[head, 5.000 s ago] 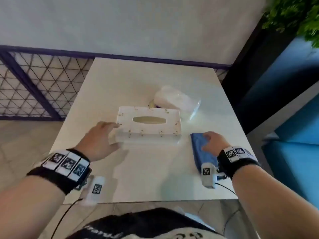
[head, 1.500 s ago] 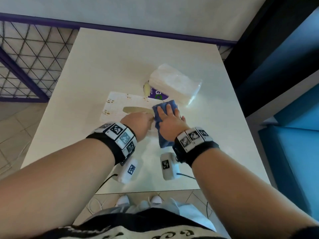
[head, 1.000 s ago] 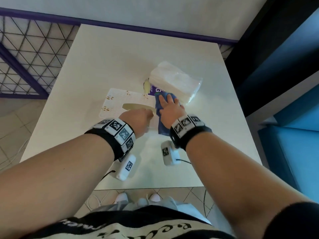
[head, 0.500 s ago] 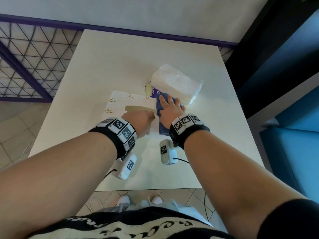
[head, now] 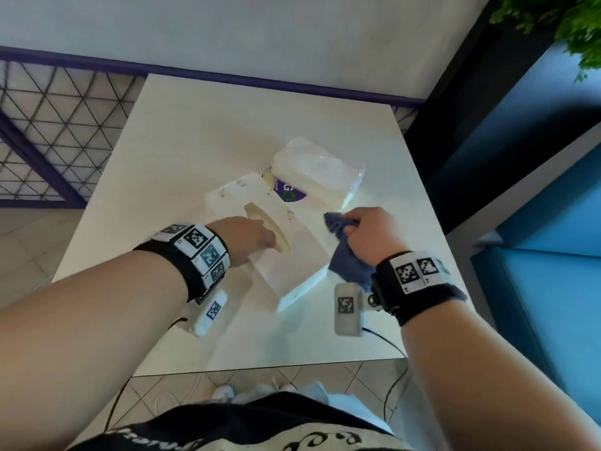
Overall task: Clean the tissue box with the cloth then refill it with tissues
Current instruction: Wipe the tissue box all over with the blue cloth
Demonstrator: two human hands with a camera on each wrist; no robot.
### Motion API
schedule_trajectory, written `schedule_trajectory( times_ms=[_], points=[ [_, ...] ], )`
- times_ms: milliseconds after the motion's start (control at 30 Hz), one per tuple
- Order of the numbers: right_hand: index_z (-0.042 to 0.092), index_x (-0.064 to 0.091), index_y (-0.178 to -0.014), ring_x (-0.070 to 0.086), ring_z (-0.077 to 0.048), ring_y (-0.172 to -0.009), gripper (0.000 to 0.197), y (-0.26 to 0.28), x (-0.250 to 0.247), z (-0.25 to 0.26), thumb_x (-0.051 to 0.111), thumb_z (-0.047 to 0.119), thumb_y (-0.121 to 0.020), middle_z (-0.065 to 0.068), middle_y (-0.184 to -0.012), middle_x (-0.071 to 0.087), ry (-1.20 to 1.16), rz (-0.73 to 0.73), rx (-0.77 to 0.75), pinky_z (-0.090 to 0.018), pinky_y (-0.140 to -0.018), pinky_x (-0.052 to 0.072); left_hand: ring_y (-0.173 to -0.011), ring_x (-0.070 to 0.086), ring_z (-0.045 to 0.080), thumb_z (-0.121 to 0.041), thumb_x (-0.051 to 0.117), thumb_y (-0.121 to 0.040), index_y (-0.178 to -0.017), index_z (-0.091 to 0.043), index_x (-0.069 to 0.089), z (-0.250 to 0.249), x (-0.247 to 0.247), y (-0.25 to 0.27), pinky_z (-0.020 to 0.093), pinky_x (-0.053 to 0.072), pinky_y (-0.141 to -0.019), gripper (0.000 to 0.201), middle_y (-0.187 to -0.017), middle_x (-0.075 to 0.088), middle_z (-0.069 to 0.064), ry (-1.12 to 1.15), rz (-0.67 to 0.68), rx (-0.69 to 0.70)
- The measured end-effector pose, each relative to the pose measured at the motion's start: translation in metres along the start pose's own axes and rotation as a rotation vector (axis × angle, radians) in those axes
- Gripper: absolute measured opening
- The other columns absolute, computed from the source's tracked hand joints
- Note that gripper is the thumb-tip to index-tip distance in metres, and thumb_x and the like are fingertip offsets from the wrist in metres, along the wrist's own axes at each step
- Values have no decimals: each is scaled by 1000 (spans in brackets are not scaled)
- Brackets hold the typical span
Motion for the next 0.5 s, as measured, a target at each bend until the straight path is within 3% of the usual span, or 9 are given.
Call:
schedule_trajectory(
  times_ms=[67,133,200,233,300,333,400,433,500],
  points=[
    [10,69,-113,62,-32,-107,29,-4,-21,-7,53,9,-90,-13,-112,68,-39,-98,42,-34,-89,47,-145,23,16,5,42,-91,-139,-33,43,8,-3,2,28,21,-116,61,-160,20,-4,17,-14,-4],
    [12,69,-113,62,-30,-105,29,-4,-32,0,52,10,-90,-12,-111,69,-80,-151,26,-32,-86,46,-145,22,13,0,43,-92,-143,-26,40,15,-6,2,28,18,-117,56,-159,20,-5,77,-55,-35],
    [11,68,-113,62,-27,-97,28,-1,-33,17,50,7,-92,-10,-104,68,-134,-149,-30,-25,-75,41,-145,23,18,-25,53,-93,-148,-17,30,21,-4,1,33,23,-117,60,-160,17,1,119,-93,-122],
    [12,67,-114,61,-25,-96,28,0,-30,29,50,7,-93,-8,-103,67,-148,-138,-63,-22,-73,38,-144,24,20,-39,59,-89,-148,-12,25,24,1,1,37,26,-116,73,-160,15,5,118,-89,-156],
    [12,60,-123,59,-27,-107,30,2,-6,53,48,10,-96,-9,-116,64,-81,-56,-119,-21,-74,37,-143,28,24,-50,69,-79,-147,-4,22,26,11,1,39,33,-111,94,-160,11,10,113,-66,-216],
    [10,53,-132,55,-27,-117,35,6,20,64,46,13,-98,-9,-128,59,-5,42,-147,-21,-80,38,-140,32,26,-49,72,-76,-145,-3,25,28,14,0,39,37,-108,95,-159,12,10,129,-77,-235],
    [10,32,-147,34,-29,-139,49,22,88,76,41,22,-101,-12,-153,33,158,249,-208,-29,-104,34,-133,42,29,-45,73,-74,-135,-4,38,29,14,-2,38,43,-99,82,-151,21,10,189,-125,-238],
    [12,19,-152,17,-29,-147,55,29,115,76,36,26,-102,-12,-160,15,221,308,-206,-38,-114,25,-132,42,30,-42,72,-74,-131,-5,42,30,14,-3,38,44,-98,75,-148,24,10,211,-145,-235],
    [16,0,-154,-9,-23,-150,59,21,140,68,26,31,-103,-6,-162,-12,288,322,-167,-47,-120,10,-131,43,29,-36,72,-74,-131,-7,43,29,13,-3,38,45,-99,70,-143,27,10,200,-159,-243]
  ],
)
Point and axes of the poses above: each hand's wrist, its own y-axis away from the middle knuckle, its own x-axis out of the palm, z = x × y, the point moved 9 cm from there along -y, towards the middle knuckle
